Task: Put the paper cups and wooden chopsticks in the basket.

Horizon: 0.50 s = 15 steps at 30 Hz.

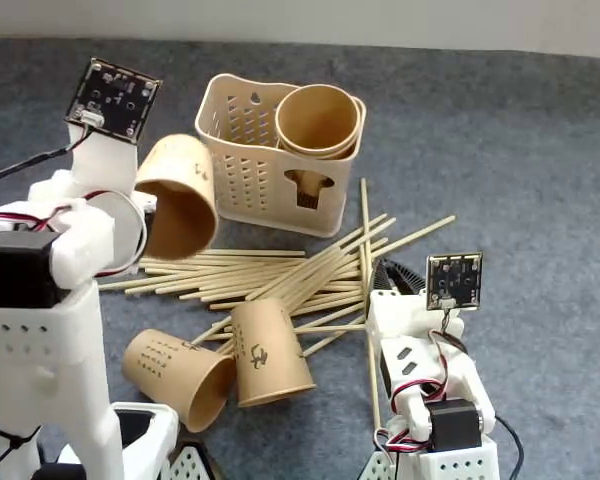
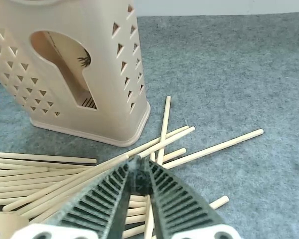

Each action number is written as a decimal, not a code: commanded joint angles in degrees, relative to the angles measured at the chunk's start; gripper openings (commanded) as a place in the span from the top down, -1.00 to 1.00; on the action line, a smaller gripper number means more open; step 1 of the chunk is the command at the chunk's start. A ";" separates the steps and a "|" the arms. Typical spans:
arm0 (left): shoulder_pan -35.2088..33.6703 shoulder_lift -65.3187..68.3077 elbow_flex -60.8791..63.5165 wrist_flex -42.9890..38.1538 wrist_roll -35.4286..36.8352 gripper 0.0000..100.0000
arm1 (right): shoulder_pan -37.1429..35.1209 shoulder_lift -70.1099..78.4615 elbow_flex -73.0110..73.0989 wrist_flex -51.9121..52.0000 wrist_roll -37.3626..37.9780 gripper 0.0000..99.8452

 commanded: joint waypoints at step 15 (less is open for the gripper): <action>19.65 2.24 -12.18 -6.51 11.60 0.99 | 0.48 -0.66 2.59 -4.26 3.25 0.99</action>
